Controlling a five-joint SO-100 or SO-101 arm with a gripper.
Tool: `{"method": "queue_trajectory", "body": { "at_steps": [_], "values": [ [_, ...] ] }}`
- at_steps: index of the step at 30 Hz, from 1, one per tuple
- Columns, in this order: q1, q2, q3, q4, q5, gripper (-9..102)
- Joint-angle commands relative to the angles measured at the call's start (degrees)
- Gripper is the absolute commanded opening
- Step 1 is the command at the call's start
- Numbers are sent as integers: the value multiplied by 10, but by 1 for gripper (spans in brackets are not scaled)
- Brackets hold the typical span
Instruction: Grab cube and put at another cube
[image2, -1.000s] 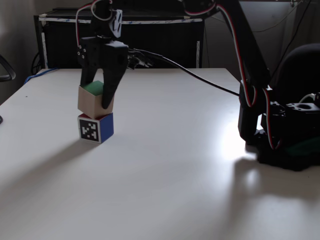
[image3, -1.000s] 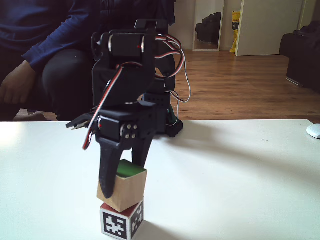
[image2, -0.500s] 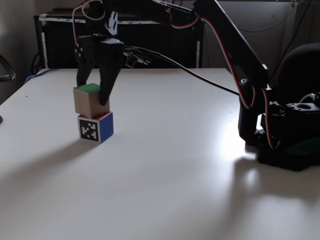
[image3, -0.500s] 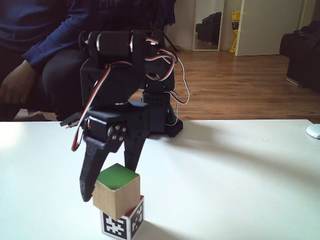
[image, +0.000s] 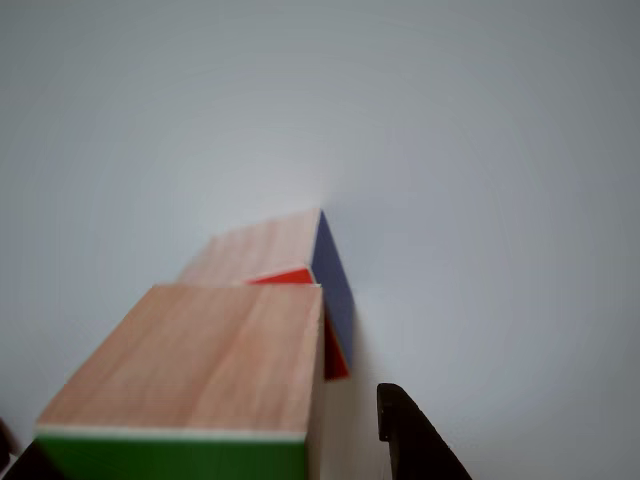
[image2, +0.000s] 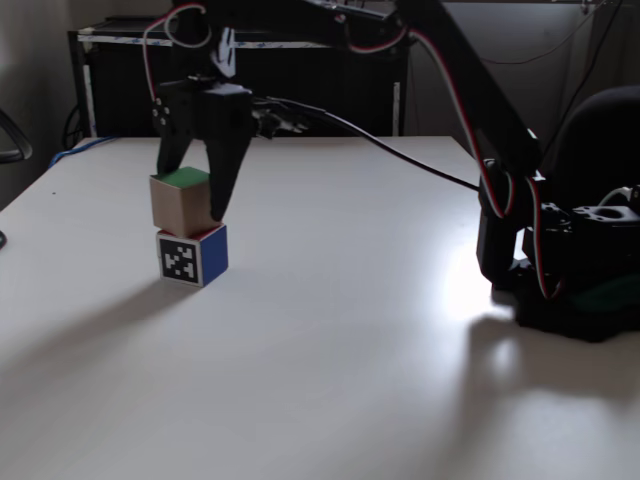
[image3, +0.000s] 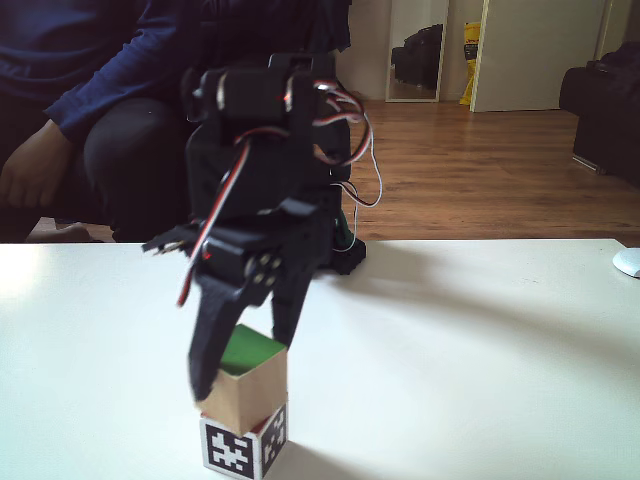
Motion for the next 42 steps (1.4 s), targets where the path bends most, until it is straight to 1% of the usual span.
{"method": "queue_trajectory", "body": {
  "at_steps": [1,6,12,17,21,28,32,37,42],
  "values": [
    [-17,74,27,4,9,43],
    [-22,146,57,4,14,43],
    [-5,207,80,4,2,46],
    [3,294,148,3,-4,48],
    [-15,411,259,-23,-18,49],
    [-88,717,530,-122,-68,49],
    [-100,862,649,-183,-124,49],
    [-94,976,777,-241,-181,49],
    [-106,1090,911,-289,-215,50]
  ]
}}
